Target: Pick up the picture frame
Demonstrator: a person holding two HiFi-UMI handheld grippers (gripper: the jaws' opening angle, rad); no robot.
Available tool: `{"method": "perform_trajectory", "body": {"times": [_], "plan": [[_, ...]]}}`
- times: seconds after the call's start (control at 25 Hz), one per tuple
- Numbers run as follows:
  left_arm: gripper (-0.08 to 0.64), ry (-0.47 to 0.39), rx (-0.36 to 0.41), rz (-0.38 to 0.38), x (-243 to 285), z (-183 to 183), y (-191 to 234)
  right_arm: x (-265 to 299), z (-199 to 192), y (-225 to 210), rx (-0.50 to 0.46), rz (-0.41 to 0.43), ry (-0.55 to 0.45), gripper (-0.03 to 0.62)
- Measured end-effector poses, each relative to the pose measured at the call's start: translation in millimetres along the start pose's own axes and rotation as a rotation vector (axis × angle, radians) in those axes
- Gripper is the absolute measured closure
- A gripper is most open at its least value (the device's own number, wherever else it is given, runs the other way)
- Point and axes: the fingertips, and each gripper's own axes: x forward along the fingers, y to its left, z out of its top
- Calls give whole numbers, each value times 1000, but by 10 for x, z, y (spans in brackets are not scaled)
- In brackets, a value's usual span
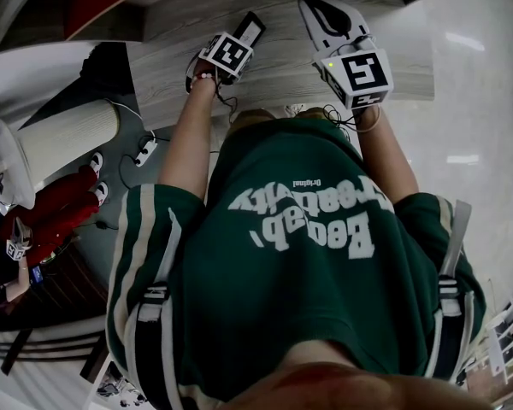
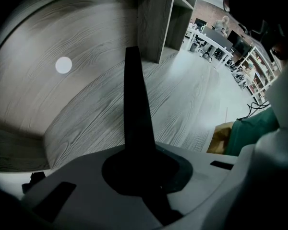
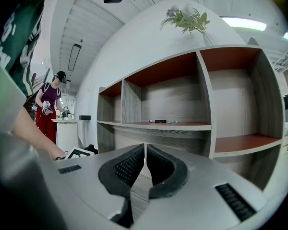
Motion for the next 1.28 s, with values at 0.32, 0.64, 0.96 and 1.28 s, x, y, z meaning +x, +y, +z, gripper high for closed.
{"method": "perform_trajectory", "body": {"times": [0.32,0.64,0.96,1.28], "plan": [[525,7,2,21,23,-18,23,0,-26,10,6,4,2,552],[525,-6,8,36,60,6,-1,-52,-88,2,7,4,7,552],[526,-18,6,33,64,7,-19,-107,-77,19,3,13,-1,552],[528,-130,-89,-5,-201,-31,-90,-106,73,165,-12,45,-31,552]]}}
